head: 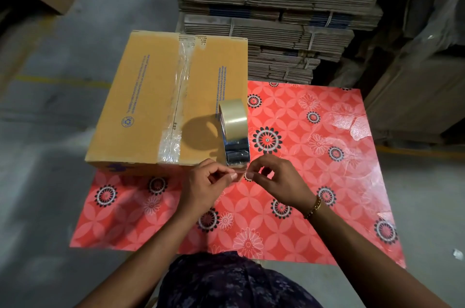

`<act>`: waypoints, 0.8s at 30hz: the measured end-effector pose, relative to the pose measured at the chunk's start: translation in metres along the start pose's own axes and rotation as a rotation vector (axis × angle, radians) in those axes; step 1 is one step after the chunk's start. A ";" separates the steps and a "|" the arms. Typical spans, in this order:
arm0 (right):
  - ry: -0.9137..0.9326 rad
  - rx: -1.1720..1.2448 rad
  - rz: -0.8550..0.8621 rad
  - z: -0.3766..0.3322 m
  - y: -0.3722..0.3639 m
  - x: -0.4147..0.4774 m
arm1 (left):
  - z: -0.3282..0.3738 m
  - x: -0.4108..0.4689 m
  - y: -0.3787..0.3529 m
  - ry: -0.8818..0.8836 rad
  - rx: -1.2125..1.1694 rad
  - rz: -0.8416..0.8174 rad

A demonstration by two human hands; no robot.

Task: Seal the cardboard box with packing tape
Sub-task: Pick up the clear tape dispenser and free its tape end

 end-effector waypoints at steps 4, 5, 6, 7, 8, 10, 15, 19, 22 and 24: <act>-0.154 0.212 -0.135 0.006 -0.003 0.005 | -0.003 0.004 -0.004 0.156 -0.173 0.014; -0.190 0.249 -0.156 0.007 -0.005 0.006 | -0.002 0.004 -0.005 0.203 -0.209 0.016; -0.223 0.277 -0.173 0.008 -0.006 0.006 | -0.002 0.004 -0.006 0.248 -0.238 0.022; -0.252 0.298 -0.188 0.009 -0.007 0.007 | -0.003 0.003 -0.007 0.284 -0.251 0.037; -0.273 0.311 -0.199 0.009 -0.007 0.008 | -0.004 0.003 -0.008 0.309 -0.251 0.058; -0.302 0.327 -0.211 0.011 -0.007 0.010 | -0.004 0.002 -0.008 0.339 -0.239 0.097; -0.394 0.370 -0.223 0.014 -0.008 0.012 | -0.002 0.000 -0.014 0.413 -0.276 0.168; -0.459 0.404 -0.184 0.014 -0.012 0.011 | -0.009 0.004 -0.024 0.491 -0.362 0.236; -0.499 0.426 -0.125 0.011 -0.014 0.011 | -0.012 0.004 -0.030 0.508 -0.425 0.275; -0.534 0.465 -0.087 0.007 -0.015 0.011 | -0.014 0.004 -0.032 0.503 -0.467 0.287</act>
Point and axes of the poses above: each hand's wrist, its own x-axis towards the middle knuckle, its own y-axis out of the back of the hand, z = x × y, the point moved 6 cm from there along x, towards the middle knuckle, and after that the axes turned 14 degrees about -x, right-handed, at the moved point
